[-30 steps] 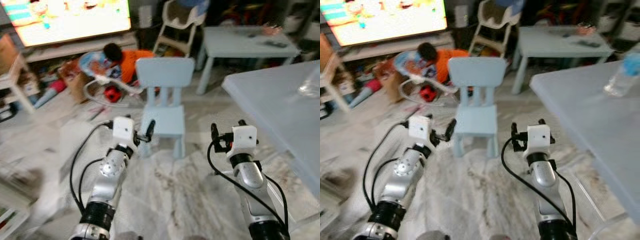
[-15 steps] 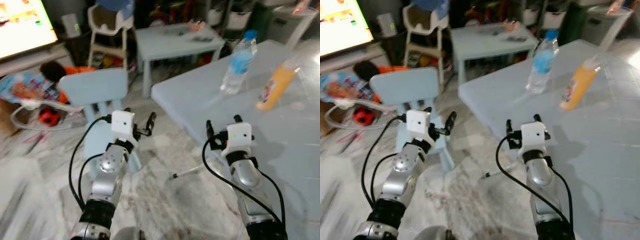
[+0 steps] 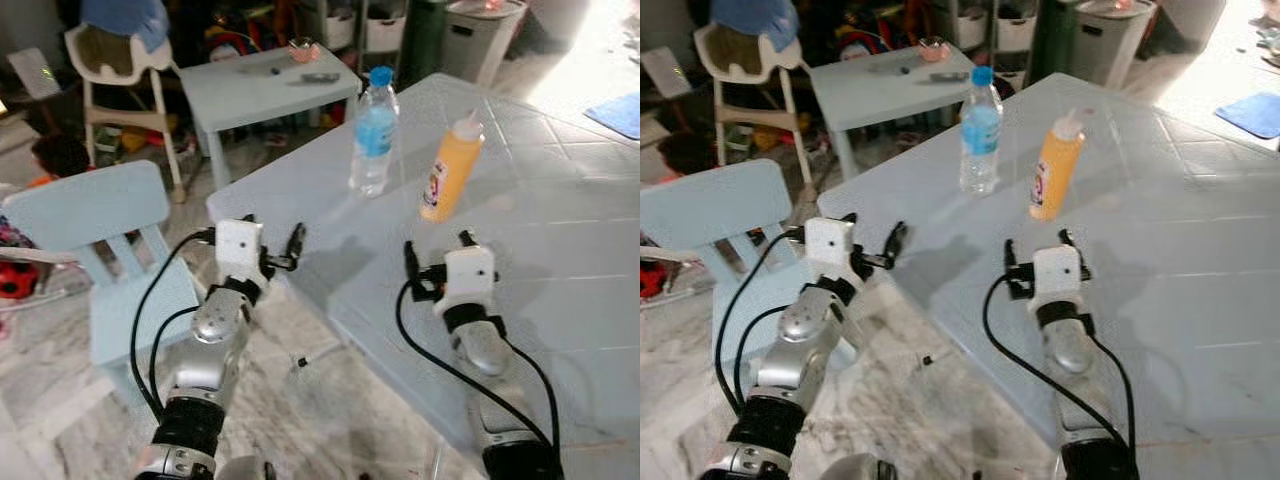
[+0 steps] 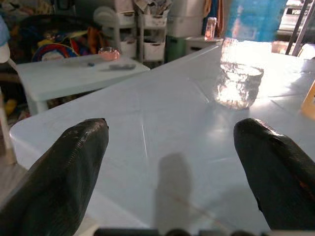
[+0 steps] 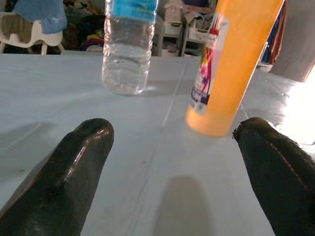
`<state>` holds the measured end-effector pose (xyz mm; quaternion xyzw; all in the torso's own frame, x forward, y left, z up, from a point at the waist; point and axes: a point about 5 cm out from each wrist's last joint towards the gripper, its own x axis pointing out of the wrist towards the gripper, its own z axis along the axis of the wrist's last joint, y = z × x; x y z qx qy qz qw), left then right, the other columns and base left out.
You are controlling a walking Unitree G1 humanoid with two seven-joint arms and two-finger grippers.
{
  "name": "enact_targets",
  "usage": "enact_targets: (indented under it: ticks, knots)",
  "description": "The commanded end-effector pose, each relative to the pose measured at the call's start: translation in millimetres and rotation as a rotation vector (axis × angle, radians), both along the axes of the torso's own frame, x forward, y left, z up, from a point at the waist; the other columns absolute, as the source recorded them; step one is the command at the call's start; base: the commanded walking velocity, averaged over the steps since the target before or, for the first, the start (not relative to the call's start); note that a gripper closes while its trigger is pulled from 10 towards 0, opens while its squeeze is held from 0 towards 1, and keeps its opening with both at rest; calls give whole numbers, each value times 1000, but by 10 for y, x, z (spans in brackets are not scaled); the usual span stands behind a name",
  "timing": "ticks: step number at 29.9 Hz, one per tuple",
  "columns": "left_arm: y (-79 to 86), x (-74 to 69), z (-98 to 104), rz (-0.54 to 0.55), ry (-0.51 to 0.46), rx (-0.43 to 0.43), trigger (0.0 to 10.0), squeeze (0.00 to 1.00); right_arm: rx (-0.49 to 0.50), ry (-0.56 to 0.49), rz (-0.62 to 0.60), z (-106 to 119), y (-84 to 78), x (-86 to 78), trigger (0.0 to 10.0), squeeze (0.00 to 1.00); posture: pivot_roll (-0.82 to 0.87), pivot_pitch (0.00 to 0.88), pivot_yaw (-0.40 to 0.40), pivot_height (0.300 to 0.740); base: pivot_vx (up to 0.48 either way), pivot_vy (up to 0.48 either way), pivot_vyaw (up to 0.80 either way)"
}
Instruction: Restocking fridge
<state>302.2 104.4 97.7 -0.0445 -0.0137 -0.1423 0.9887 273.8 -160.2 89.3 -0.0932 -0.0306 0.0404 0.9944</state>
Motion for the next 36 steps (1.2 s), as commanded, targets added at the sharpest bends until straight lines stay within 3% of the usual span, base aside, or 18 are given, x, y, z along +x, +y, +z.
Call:
enact_targets:
  ticks: [1,10,20,26,30,36]
  knots:
    - [6,-12,0,-7,2,4,10000,0,5,-30,-5,67,4,22,10000,0,-107,7,50,740,0,0,-700]
    - [18,-25,-15,-12,10,15,10000,0,-29,-85,-65,186,-122,94,10000,0,-99,16,56,740,0,0,-61]
    - [129,-126,-36,-13,28,56,10000,0,-40,-146,-90,481,-347,455,10000,0,-44,62,82,740,0,0,0]
    - [236,-197,-33,0,41,81,10000,0,-15,-142,-76,571,-381,617,10000,0,2,106,102,740,0,0,0]
    - [325,-302,-9,3,51,107,10000,0,-33,-170,-46,752,-375,797,10000,0,47,141,114,740,0,0,0]
    - [403,-350,7,27,60,128,10000,0,-32,-209,-9,899,-327,890,10000,0,74,157,118,740,0,0,0]
